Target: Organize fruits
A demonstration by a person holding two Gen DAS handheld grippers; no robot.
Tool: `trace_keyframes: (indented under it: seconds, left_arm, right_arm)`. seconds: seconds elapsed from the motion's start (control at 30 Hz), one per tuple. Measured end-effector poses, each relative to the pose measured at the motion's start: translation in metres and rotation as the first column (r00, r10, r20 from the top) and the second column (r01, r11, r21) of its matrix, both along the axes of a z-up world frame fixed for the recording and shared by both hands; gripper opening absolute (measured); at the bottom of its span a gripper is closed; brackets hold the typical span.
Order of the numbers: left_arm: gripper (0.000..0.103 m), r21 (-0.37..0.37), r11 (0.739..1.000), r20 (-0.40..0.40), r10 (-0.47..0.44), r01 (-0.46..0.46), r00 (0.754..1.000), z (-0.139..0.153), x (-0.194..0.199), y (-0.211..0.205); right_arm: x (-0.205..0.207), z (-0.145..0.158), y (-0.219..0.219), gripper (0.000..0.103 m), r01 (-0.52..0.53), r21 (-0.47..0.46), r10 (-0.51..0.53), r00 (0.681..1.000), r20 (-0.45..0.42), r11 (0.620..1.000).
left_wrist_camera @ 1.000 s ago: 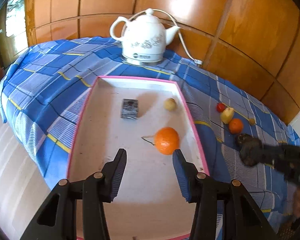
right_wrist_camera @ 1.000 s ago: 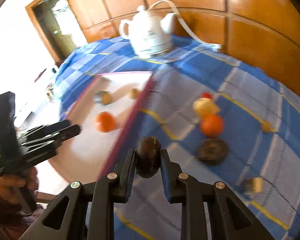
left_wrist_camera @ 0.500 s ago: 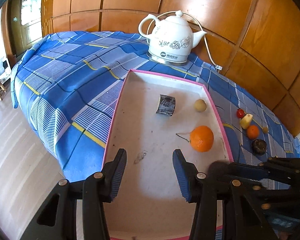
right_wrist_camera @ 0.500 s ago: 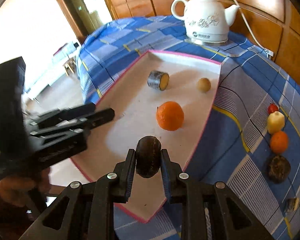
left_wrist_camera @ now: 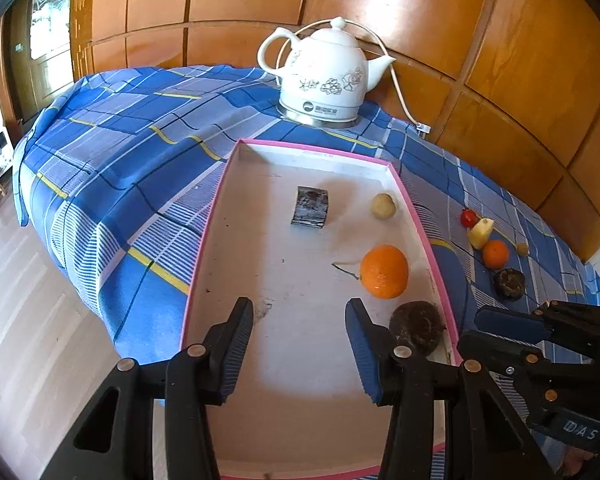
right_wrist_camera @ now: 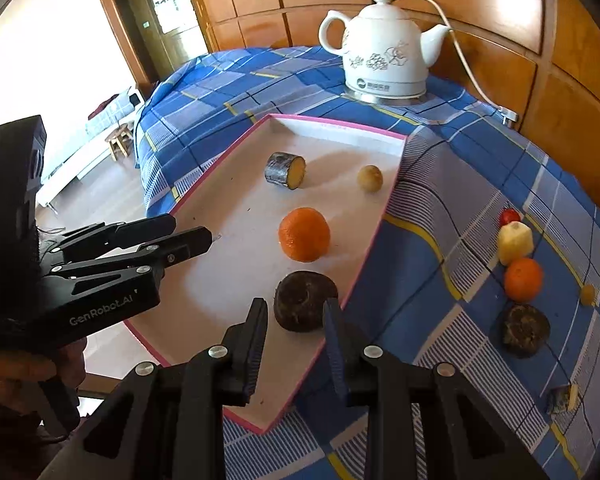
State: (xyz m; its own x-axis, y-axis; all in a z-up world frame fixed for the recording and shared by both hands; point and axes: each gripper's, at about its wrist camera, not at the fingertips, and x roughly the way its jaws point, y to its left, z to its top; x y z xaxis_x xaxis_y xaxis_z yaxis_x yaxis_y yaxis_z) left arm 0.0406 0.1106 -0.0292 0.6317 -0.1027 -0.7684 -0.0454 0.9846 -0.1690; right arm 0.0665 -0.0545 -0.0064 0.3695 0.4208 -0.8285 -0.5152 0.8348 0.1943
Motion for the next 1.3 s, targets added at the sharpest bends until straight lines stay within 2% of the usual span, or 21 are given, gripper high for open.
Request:
trace_keyframes:
  seconds: [0.27, 1.3]
  left_arm:
    - [0.049, 0.024, 0.999, 0.019, -0.041, 0.040, 0.999, 0.006, -0.002, -0.013]
    - [0.049, 0.082, 0.983, 0.011, -0.166, 0.165, 0.986, 0.009, -0.005, -0.056]
  right_arm:
    - [-0.004, 0.005, -0.020, 0.029, 0.039, 0.014, -0.039, 0.999, 0.010, 0.999]
    - [0.001, 0.016, -0.116, 0.034, 0.196, -0.104, -0.188, 0.979, 0.085, 0.975]
